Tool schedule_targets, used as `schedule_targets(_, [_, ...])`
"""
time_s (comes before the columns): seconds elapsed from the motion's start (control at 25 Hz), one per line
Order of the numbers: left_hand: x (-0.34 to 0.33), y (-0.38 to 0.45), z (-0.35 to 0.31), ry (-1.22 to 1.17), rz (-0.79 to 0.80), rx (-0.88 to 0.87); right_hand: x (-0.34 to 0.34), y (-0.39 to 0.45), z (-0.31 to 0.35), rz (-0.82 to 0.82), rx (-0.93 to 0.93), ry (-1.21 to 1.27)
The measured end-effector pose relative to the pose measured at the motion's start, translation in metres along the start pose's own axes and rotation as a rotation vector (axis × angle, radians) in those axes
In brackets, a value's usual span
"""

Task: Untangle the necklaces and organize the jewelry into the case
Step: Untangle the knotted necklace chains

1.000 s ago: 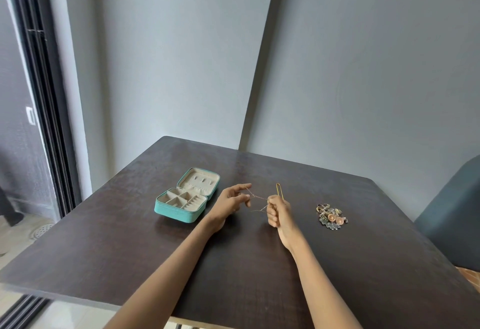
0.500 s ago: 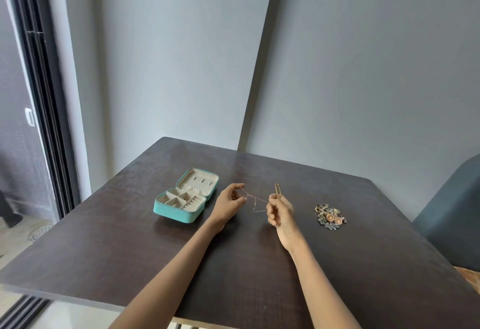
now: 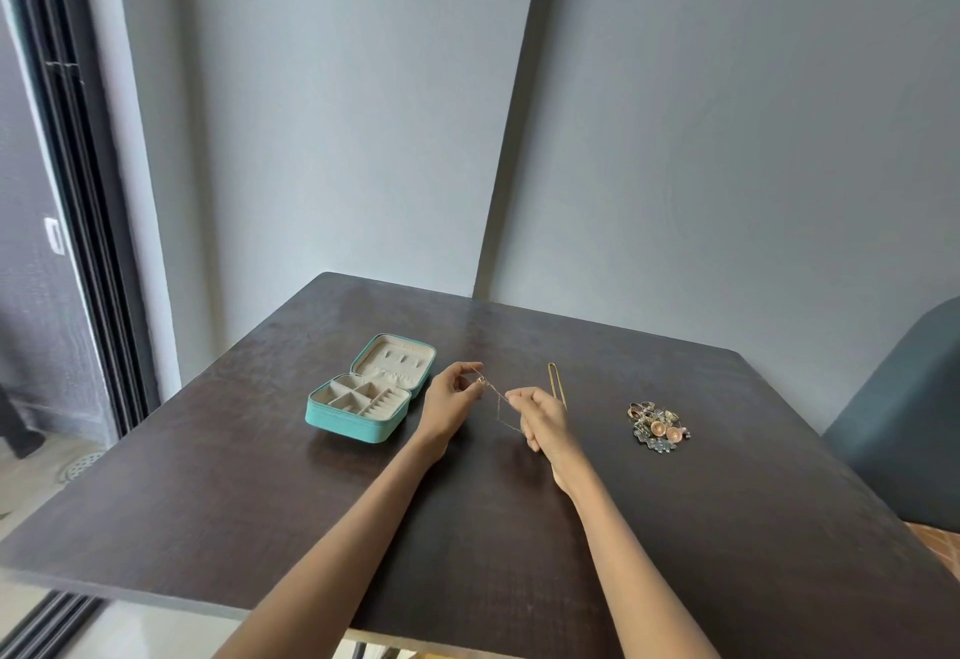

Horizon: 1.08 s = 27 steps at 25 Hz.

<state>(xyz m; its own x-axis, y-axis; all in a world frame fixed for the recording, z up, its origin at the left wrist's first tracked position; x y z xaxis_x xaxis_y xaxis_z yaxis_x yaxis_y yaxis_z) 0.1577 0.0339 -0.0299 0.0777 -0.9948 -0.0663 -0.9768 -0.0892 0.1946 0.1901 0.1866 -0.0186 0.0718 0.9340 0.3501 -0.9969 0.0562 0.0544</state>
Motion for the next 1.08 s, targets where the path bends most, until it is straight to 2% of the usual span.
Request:
schedule_targets(0.12, [-0.001,-0.001,-0.002,0.011,0.019,-0.014,-0.001,-0.001,0.002,0.017,0.009,-0.028])
schedule_targets(0.32, [0.001,-0.002,-0.002,-0.006,0.006,-0.008,0.002,-0.002,0.000,-0.045,0.075,0.000])
schedule_targets(0.52, [0.001,-0.005,-0.007,-0.026,0.013,-0.024,-0.001,0.001,-0.001,-0.089,0.154,-0.288])
schedule_targets(0.76, [0.001,-0.006,-0.008,-0.031,0.050,-0.013,-0.004,-0.002,0.004,-0.056,0.105,-0.404])
schedule_targets(0.92, [0.002,-0.010,-0.016,-0.107,0.136,0.009,-0.006,0.003,0.005,0.003,0.063,-0.507])
schedule_targets(1.0, [0.002,-0.009,-0.014,-0.122,0.147,0.021,-0.006,0.002,0.005,0.029,0.031,-0.426])
schedule_targets(1.08, [0.002,-0.007,-0.011,-0.081,0.138,0.017,-0.002,-0.001,0.004,0.038,-0.015,-0.210])
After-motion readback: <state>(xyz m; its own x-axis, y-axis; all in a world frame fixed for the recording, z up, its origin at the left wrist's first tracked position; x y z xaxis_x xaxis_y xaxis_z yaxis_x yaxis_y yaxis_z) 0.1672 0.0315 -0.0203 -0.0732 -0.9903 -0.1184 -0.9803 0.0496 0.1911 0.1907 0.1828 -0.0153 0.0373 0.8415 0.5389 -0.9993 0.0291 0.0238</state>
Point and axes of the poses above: each hand's wrist, its own y-axis towards the middle knuckle, its own x-axis out of the back of the hand, z = x × y, the point moved 4 cm from there along y, towards the middle knuckle, and after that the axes turned 8 degrees about -y, right-handed, at the moved point
